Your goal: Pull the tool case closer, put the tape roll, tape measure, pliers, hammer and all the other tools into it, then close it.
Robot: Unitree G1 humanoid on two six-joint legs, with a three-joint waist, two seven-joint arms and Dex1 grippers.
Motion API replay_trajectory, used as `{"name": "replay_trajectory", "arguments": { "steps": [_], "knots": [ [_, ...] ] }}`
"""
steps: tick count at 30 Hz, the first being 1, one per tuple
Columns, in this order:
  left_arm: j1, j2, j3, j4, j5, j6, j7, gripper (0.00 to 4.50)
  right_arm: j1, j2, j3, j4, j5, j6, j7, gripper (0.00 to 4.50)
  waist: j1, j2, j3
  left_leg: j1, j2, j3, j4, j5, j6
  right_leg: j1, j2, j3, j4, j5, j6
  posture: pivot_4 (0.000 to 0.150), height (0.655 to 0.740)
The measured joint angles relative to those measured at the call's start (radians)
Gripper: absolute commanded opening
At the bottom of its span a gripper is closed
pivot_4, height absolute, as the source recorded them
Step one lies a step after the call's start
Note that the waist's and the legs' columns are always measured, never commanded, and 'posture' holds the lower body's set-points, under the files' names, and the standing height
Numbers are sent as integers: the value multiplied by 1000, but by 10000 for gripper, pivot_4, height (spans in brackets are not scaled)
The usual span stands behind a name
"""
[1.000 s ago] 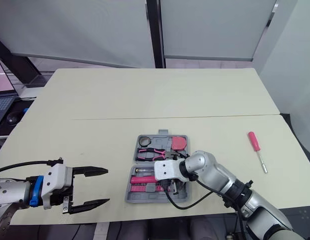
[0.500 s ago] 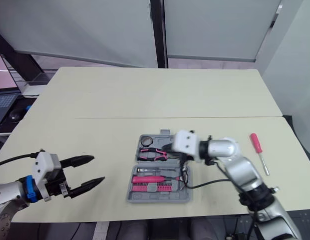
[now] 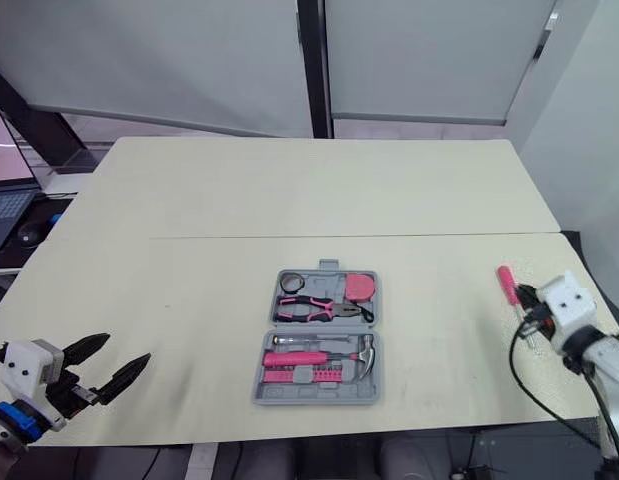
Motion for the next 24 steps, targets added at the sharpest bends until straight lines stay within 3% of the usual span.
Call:
{"name": "replay_trajectory", "arguments": {
  "steps": [5,12,24],
  "knots": [
    [0,-43,7,-12,-9,29,77,45000,53,20,-11,71,32,0,-18,23939,-6,0,-1,1,0,2,0,0,0,0,-1,1,0,0,1,1500,7400],
    [54,-73,11,-64,-12,53,124,45000,56,-40,-24,224,38,-45,-5,44464,-5,0,-1,1,0,2,0,0,0,0,-1,1,0,0,-1,1500,7400],
    [67,-42,25,-26,-19,41,101,45000,22,-143,-24,367,41,-126,49,44464,-6,0,-3,1,0,2,0,0,0,0,0,1,0,-2,2,1500,7400]
  ]
}}
